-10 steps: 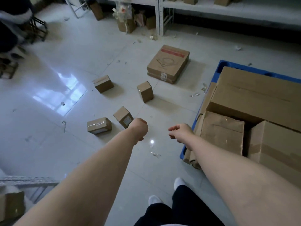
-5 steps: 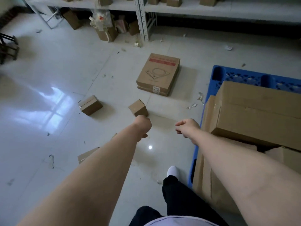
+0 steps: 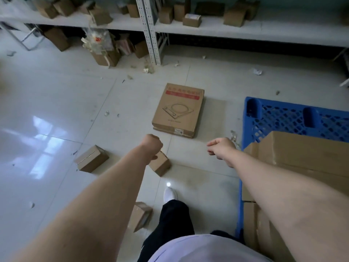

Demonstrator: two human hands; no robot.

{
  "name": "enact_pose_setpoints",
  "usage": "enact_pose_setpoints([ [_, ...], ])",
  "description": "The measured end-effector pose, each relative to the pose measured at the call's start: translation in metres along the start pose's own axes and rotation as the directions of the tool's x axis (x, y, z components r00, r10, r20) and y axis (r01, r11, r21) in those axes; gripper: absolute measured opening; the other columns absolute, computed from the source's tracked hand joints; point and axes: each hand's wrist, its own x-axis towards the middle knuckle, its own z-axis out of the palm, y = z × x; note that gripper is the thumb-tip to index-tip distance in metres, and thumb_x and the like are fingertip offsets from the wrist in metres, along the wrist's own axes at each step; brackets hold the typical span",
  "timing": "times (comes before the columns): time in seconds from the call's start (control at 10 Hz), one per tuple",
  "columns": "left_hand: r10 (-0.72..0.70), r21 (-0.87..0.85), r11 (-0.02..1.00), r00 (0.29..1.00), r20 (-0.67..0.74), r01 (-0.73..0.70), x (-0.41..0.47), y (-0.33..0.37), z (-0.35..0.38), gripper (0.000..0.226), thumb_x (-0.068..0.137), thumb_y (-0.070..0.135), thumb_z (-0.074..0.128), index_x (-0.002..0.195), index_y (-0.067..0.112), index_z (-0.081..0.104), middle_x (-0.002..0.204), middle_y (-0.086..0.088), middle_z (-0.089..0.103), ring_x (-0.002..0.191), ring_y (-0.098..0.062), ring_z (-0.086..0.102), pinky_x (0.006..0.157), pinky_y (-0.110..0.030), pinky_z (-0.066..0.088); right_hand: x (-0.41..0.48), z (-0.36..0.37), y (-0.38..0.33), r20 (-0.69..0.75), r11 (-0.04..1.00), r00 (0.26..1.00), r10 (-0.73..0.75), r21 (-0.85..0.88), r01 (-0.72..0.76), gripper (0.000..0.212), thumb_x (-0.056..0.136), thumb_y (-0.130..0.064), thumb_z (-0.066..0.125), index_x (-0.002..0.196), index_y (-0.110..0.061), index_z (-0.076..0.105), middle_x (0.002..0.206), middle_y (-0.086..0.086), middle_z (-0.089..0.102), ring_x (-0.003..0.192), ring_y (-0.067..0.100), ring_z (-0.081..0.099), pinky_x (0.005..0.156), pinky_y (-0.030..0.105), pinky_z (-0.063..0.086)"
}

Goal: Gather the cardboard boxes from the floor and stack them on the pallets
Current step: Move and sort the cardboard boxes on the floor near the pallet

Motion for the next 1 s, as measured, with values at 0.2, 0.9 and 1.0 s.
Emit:
enact_pose_setpoints([
  [0.2, -0.039, 0.038, 0.999, 0.999, -0.023, 0.04, 0.069, 0.059, -0.047, 0.027, 0.095, 0.003, 0.047, 0.121, 0.005, 0.056, 0.122, -0.017, 0.058, 0.099, -0.027, 0.058, 0.081, -0.037, 0.055, 0.062, 0.027, -0.068, 0.013, 0.997, 0.998, 0.064, 0.044, -0.064, 0.02, 0.087, -0.007, 0.059, 0.075, -0.021, 0.063, 0.079, 0.003, 0.069, 0.074, 0.014, 0.066, 0.052, 0.02, 0.038],
  [0.9, -0.382, -0.005, 0.924, 0.924, -0.02, 0.382, 0.409, 0.207, 0.02, 0.033, 0.093, -0.001, 0.045, 0.123, 0.009, 0.053, 0.116, -0.014, 0.055, 0.093, -0.027, 0.054, 0.076, -0.034, 0.051, 0.436, 0.009, -0.184, 0.108, 0.958, 0.952, 0.285, -0.074, -0.279, 0.021, 0.085, -0.002, 0.057, 0.082, -0.018, 0.07, 0.073, -0.002, 0.07, 0.073, 0.016, 0.068, 0.069, 0.021, 0.049],
  [1.0, -0.424, 0.044, 0.904, 0.905, -0.01, 0.424, 0.45, 0.203, 0.037, 0.035, 0.092, 0.002, 0.045, 0.125, 0.014, 0.051, 0.113, -0.012, 0.057, 0.087, -0.024, 0.055, 0.085, -0.037, 0.052, 0.479, 0.021, -0.174, 0.115, 0.95, 0.944, 0.31, -0.058, -0.305, 0.023, 0.085, -0.003, 0.056, 0.076, -0.021, 0.067, 0.074, -0.002, 0.07, 0.072, 0.015, 0.067, 0.064, 0.021, 0.048],
])
